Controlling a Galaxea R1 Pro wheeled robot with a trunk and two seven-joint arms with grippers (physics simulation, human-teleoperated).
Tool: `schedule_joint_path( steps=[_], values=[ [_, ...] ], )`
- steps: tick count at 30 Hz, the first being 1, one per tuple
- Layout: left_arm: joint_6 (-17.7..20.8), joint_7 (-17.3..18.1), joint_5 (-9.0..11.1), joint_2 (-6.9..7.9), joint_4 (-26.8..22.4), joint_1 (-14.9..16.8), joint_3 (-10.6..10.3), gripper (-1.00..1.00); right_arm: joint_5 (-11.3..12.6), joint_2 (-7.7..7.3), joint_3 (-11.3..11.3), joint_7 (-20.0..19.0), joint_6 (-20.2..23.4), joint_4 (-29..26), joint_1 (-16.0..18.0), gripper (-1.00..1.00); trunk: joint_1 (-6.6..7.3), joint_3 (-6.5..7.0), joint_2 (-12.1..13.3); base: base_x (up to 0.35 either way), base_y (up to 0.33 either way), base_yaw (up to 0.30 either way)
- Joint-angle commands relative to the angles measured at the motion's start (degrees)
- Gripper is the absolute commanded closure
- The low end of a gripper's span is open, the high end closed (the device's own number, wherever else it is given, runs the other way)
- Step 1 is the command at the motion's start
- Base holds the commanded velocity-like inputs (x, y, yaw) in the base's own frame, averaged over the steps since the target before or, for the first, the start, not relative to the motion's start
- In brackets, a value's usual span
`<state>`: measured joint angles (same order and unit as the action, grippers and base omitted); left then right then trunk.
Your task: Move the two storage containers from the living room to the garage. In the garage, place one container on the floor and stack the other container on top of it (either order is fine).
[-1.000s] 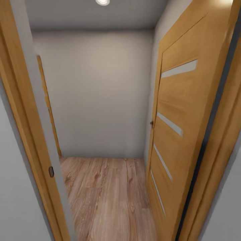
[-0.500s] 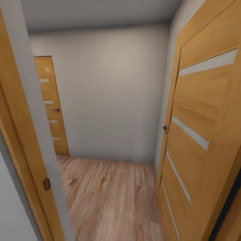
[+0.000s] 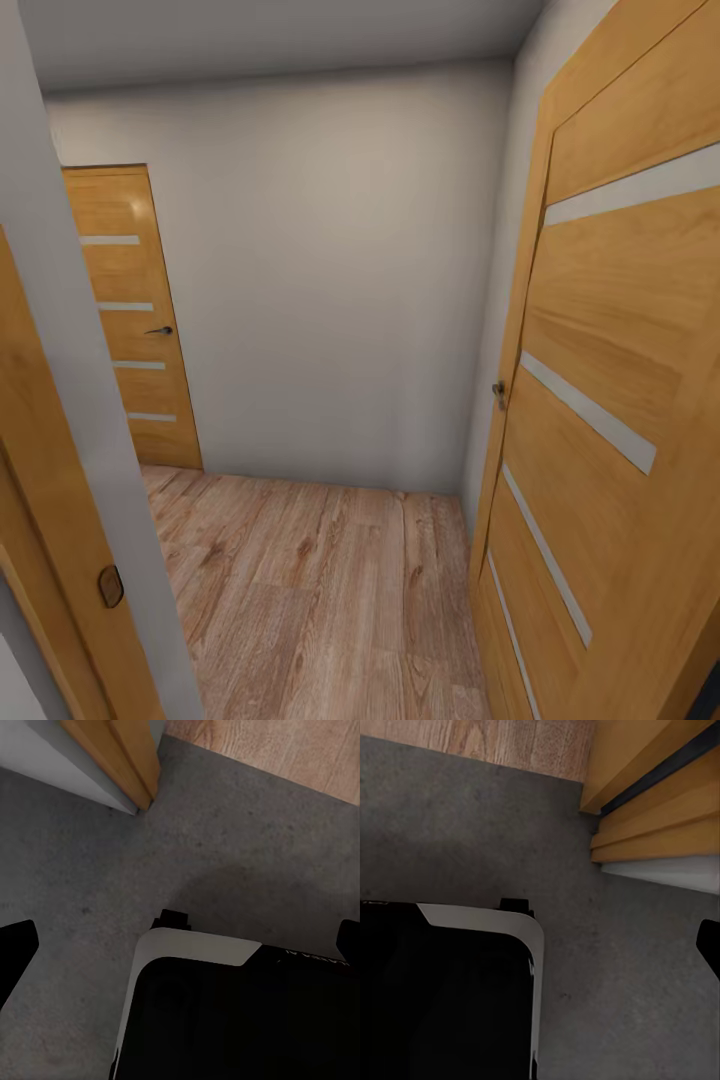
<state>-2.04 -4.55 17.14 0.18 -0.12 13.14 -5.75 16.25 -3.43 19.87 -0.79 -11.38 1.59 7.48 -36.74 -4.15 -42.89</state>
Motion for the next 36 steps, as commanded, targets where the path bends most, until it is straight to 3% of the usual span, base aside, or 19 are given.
schedule_joint_path(
  steps=[1,9,36],
  values=[
    [-0.15,-0.14,0.51,-0.01,0.03,0.04,-0.49,-1.0,0.5,0.02,0.49,-0.08,-0.32,0.17,0.08,-1.0,-0.02,-0.09,-0.08,0.01,0.0,0.0],
    [-0.24,-0.16,0.54,0.02,-0.05,0.04,-0.48,-1.0,0.2,0.08,0.59,-0.08,-0.38,0.17,0.08,-1.0,-0.02,-0.09,-0.08,0.121,0.0,0.0],
    [-0.28,-0.15,0.53,-0.01,-0.04,0.04,-0.49,-1.0,0.22,0.18,0.61,0.0,-0.39,0.17,0.08,-1.0,-0.02,-0.09,-0.08,0.315,-0.002,0.0]
  ],
)
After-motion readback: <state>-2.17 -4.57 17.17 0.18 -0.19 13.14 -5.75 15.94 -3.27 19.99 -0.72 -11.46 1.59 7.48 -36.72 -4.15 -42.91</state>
